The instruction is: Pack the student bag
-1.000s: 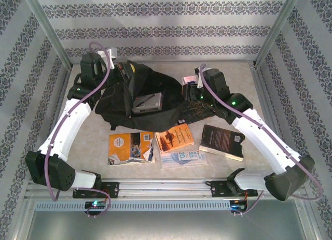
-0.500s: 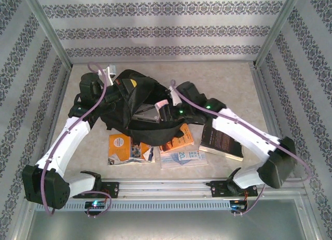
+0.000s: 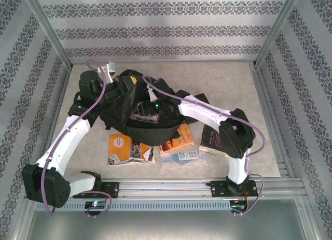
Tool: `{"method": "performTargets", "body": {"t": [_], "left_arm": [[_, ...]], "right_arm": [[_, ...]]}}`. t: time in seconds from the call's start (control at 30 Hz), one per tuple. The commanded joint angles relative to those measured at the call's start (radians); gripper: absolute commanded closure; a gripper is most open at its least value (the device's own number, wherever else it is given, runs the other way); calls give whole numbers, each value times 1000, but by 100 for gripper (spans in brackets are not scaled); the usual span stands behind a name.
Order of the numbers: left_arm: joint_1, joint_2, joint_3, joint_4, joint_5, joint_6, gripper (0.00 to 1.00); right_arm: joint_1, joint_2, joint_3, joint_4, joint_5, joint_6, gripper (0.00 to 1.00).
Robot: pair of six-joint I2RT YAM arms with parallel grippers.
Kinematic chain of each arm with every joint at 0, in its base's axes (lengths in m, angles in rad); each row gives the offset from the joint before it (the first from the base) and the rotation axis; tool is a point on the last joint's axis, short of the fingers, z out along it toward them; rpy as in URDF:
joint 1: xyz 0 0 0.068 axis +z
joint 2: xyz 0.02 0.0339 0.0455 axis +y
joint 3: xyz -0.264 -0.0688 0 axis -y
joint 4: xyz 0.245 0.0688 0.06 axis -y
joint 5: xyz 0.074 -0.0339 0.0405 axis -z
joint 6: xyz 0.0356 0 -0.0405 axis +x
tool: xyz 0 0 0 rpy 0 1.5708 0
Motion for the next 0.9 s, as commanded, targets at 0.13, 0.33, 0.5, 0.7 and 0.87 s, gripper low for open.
{"method": "performTargets", "body": {"t": [0.13,0.33,0.5,0.7,0.87], "left_arm": [[6,21,83,183,0,-39,100],[6,39,97,181,-4,-34,100],[9,40,82,105,-32,50,100],[10,63,5,142,-46,58,100],[5,98,-77,228,-25,-8,100]], "right_arm": [[13,78,-6,405,-24,175,30],[7,101,-69,681,-119,249,13],[3,-13,-164,655,-122,137,15],[-7,-216,-231,344,33,-35,23],[4,-386,-306,147,78,-155,23]]}}
